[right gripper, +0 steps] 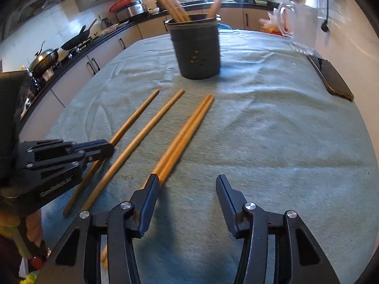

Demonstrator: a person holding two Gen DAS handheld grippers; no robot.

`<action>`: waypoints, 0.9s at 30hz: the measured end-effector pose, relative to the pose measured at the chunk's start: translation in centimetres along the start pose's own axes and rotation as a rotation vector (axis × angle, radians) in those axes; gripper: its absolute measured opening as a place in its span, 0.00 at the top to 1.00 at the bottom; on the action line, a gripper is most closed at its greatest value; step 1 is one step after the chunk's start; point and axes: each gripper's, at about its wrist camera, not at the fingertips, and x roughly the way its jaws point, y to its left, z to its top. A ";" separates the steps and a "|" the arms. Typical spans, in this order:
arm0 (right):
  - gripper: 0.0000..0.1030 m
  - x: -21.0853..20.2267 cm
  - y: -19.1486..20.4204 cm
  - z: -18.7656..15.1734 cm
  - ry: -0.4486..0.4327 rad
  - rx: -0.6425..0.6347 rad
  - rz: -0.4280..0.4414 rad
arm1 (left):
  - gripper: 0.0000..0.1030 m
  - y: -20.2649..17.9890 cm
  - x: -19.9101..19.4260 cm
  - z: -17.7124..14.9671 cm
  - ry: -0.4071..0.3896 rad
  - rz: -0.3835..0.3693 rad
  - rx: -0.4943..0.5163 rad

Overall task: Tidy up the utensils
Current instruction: 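Close the left tool on a chopstick while the right tool grasps another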

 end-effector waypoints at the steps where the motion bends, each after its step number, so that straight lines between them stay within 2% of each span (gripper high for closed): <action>1: 0.52 0.2 0.3 0.1 -0.002 -0.011 -0.013 | 0.94 0.3 -0.1 -0.2 -0.004 -0.005 -0.011; 8: 0.62 1.0 1.6 1.6 0.018 -0.027 -0.100 | 0.94 0.7 -0.1 -0.4 -0.018 -0.025 -0.054; 9: 0.73 1.5 1.7 1.7 0.037 -0.026 -0.119 | 0.94 0.7 0.0 -0.4 -0.018 -0.025 -0.055; 12: 0.76 2.0 2.1 2.0 0.033 -0.046 -0.165 | 0.94 0.6 0.1 -0.3 -0.018 -0.024 -0.067; 17: 0.87 1.3 1.2 1.6 0.074 -0.073 -0.168 | 0.94 2.0 -0.1 -0.7 0.022 -0.092 -0.179; 19: 0.87 0.6 0.1 1.0 0.092 -0.083 -0.185 | 0.93 2.8 -0.4 -1.2 0.055 -0.129 -0.236; 21: 0.86 -0.7 -1.7 0.0 0.110 -0.090 -0.178 | 0.93 3.1 -0.7 -1.5 0.065 -0.137 -0.249; 23: 0.71 -1.7 -3.3 -0.7 0.117 -0.065 -0.166 | 0.92 2.8 -0.9 -1.7 0.061 -0.124 -0.219; 24: 0.64 -1.9 -3.7 -0.8 0.121 -0.056 -0.168 | 0.89 2.5 -1.0 -1.6 0.063 -0.117 -0.198; 27: 0.64 -2.4 -5.0 -1.0 0.129 -0.038 -0.182 | 0.78 2.3 -0.9 -1.0 0.081 -0.130 -0.175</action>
